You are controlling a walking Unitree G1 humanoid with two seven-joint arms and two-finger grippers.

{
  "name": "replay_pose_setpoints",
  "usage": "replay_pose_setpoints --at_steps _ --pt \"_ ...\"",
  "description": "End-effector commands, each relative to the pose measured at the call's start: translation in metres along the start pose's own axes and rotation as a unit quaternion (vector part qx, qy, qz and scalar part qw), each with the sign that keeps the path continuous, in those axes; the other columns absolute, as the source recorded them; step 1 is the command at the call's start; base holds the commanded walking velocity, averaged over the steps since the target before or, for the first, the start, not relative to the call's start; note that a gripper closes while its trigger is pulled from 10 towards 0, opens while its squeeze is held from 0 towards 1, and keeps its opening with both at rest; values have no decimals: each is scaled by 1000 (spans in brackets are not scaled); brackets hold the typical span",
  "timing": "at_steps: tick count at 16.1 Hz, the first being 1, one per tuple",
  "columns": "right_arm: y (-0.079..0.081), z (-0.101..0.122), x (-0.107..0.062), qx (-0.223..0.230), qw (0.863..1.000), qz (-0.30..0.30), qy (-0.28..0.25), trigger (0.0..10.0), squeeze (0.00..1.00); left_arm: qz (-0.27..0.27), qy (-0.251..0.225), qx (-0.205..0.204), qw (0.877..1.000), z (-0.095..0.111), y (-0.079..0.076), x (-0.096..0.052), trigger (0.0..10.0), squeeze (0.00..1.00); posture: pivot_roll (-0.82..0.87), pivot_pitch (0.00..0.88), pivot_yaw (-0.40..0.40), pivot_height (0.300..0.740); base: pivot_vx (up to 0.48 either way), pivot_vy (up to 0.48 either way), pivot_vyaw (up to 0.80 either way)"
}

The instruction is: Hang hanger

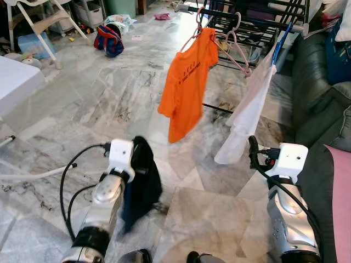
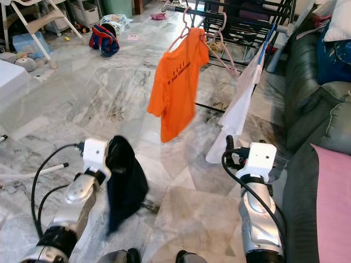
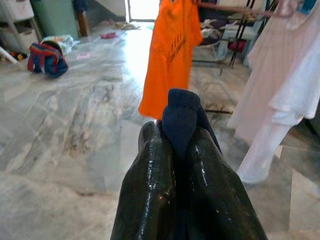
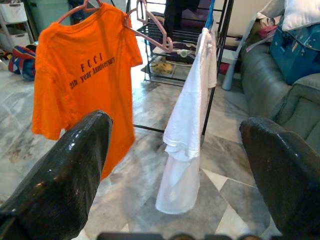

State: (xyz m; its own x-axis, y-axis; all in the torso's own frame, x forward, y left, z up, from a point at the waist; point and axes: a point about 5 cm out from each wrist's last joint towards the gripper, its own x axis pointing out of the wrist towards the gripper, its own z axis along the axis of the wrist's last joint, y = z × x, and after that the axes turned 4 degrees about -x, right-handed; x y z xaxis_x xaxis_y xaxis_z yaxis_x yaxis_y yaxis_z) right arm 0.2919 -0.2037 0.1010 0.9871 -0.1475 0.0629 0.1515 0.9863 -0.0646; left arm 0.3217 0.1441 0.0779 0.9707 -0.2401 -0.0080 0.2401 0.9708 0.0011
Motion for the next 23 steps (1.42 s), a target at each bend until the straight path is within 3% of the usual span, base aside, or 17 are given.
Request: replay_pose_setpoints --at_steps 1,5,15,19,23 --pt "-1 1 -1 -2 1000 -4 -4 10000 0 -3 -16 -2 1000 6 -1 4 10000 0 -20 147 -25 740 289 0 0" --pt "0 0 -3 -3 1000 1 -1 10000 0 -1 -14 -4 1000 6 2 4 10000 0 -21 159 -21 740 330 0 -233" --pt "6 -3 -4 -3 1000 12 7 10000 0 -21 -4 -16 1000 0 -6 1 10000 0 -17 175 -29 740 324 352 -531" --pt "9 -3 -4 -5 1000 17 9 10000 0 -25 0 -18 1000 -2 -7 0 10000 0 -16 183 -32 740 209 365 0" --pt "10 -5 -7 -6 1000 23 13 10000 0 -22 -5 -18 1000 1 -7 0 10000 0 -13 200 -38 740 0 0 0"
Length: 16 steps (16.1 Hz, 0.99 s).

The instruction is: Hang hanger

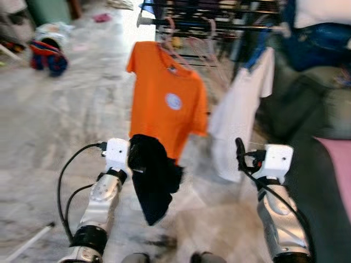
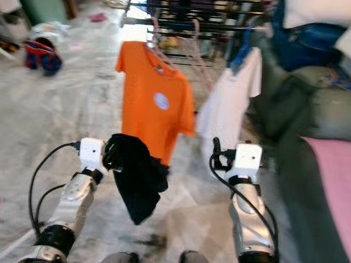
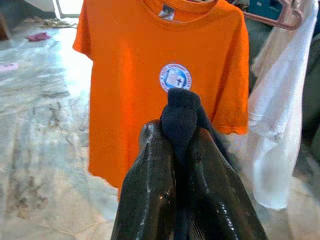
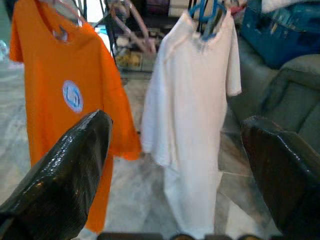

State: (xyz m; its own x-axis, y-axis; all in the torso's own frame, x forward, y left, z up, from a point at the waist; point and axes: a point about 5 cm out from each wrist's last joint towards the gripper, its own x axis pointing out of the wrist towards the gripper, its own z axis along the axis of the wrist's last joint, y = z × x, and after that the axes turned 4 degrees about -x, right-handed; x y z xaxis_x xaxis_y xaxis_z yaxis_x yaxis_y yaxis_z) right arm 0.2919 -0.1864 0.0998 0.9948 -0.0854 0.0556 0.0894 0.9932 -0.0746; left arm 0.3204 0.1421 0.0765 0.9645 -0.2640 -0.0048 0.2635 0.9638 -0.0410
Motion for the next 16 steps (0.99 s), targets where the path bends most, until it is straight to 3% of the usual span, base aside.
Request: replay_pose_setpoints --at_steps 1,3,7,11,16 --pt "-6 -5 -5 -3 1000 -9 12 10000 0 -9 -7 -5 1000 3 -4 1 10000 0 -12 203 -39 740 0 0 0" --pt "-5 -6 -5 -2 1000 -8 13 10000 0 -14 -6 -5 1000 4 -4 0 10000 0 -9 209 -36 740 0 0 0" --pt "-1 -7 -5 2 1000 -5 18 10000 0 -52 -11 -18 998 4 -11 -3 10000 0 -3 211 -32 740 73 0 -800" --pt "0 -6 -4 0 1000 -2 16 10000 0 -58 -11 -14 998 5 -12 -3 10000 0 -3 209 -35 740 329 337 -720" --pt "3 -3 -2 -12 1000 17 6 10000 0 -63 -8 -16 998 5 -16 -1 10000 0 -10 199 -36 740 316 362 0"
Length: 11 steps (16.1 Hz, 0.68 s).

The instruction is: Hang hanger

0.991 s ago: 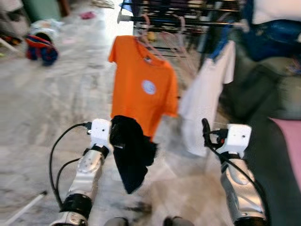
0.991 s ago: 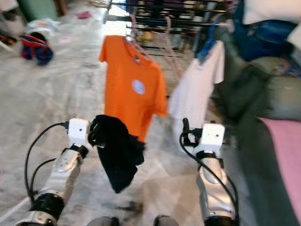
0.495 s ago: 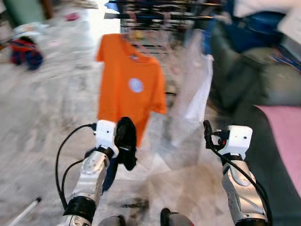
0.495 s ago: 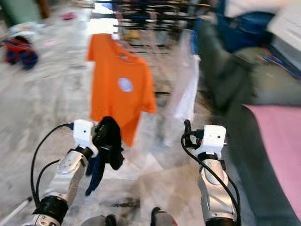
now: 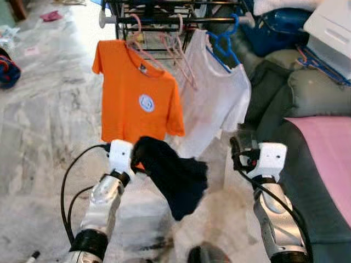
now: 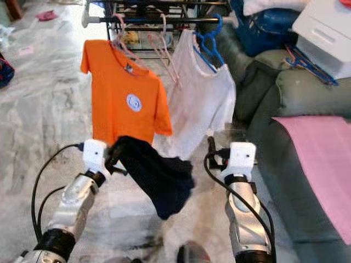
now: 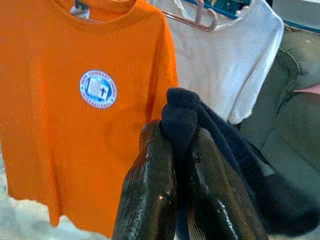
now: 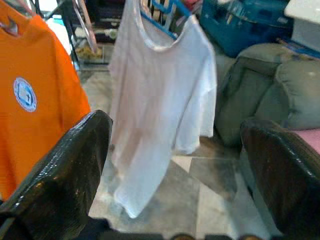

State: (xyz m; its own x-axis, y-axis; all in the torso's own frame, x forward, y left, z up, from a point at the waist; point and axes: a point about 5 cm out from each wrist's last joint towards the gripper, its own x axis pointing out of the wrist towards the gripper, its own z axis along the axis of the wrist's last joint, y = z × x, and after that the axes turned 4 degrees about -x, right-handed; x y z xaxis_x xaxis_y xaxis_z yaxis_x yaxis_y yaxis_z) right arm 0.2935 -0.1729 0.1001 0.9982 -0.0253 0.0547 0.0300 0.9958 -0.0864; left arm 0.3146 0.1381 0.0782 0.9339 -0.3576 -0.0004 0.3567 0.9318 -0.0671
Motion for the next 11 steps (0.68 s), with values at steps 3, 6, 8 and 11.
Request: replay_pose_setpoints --at_steps 3,6,8,11 --pt "-9 -4 -4 -8 1000 -13 7 10000 0 -18 -7 -2 1000 2 -12 5 10000 0 -10 197 -36 740 316 363 0" --pt "-9 -4 -4 -10 1000 -14 7 10000 0 -20 -6 -1 1000 1 -14 5 10000 0 -10 195 -38 740 317 360 0" --pt "-9 -4 -4 -11 1000 -12 6 10000 0 -7 -6 2 1000 3 -12 5 10000 0 -9 190 -39 740 321 358 0" --pt "-10 -4 -3 -12 1000 -13 6 10000 0 23 -23 13 999 12 -9 8 10000 0 -5 181 -37 740 0 0 0"
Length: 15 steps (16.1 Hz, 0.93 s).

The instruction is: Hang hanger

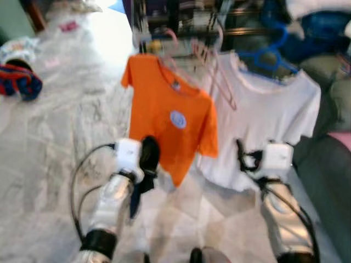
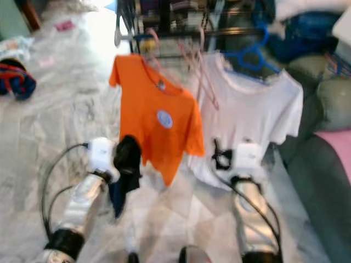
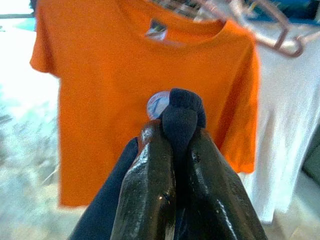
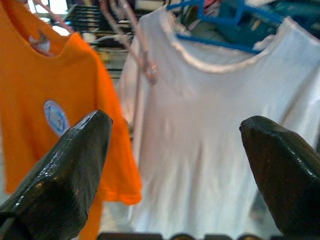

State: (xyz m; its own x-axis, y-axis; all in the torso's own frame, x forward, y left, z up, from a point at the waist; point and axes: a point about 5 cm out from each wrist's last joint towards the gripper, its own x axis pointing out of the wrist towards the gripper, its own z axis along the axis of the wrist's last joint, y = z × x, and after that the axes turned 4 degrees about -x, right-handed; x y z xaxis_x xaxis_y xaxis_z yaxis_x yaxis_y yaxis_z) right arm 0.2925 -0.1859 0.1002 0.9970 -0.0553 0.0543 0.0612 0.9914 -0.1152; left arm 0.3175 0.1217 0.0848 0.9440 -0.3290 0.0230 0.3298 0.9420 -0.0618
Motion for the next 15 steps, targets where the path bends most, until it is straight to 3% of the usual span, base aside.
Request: replay_pose_setpoints --at_steps 1,4,8,11,12,13,15 --pt "3 -3 -2 3 1000 2 4 10000 0 1 -19 8 1000 10 4 1 10000 0 -5 176 -37 740 0 0 0" --pt "4 -2 0 0 1000 6 4 10000 0 -27 -38 -6 999 17 -2 3 10000 0 -5 172 -40 740 0 0 0" --pt "3 0 0 1 1000 3 0 10000 0 -34 -40 -12 999 18 -7 3 10000 0 -8 175 -39 740 329 0 -800" --pt "3 1 0 -3 1000 4 -4 10000 0 -37 -42 -15 998 19 -10 4 10000 0 -14 178 -40 740 385 0 0" --pt "3 5 0 -9 1000 8 -15 10000 0 -34 -46 -15 998 21 -10 5 10000 0 -14 178 -40 740 472 0 0" --pt "7 12 -1 -49 998 28 -38 10000 0 -18 -57 -9 998 25 -7 6 10000 0 -18 180 -40 740 469 0 0" --pt "13 17 -2 -50 997 43 -52 10000 0 1 -65 -4 998 28 -2 6 10000 0 -20 179 -42 740 463 0 0"
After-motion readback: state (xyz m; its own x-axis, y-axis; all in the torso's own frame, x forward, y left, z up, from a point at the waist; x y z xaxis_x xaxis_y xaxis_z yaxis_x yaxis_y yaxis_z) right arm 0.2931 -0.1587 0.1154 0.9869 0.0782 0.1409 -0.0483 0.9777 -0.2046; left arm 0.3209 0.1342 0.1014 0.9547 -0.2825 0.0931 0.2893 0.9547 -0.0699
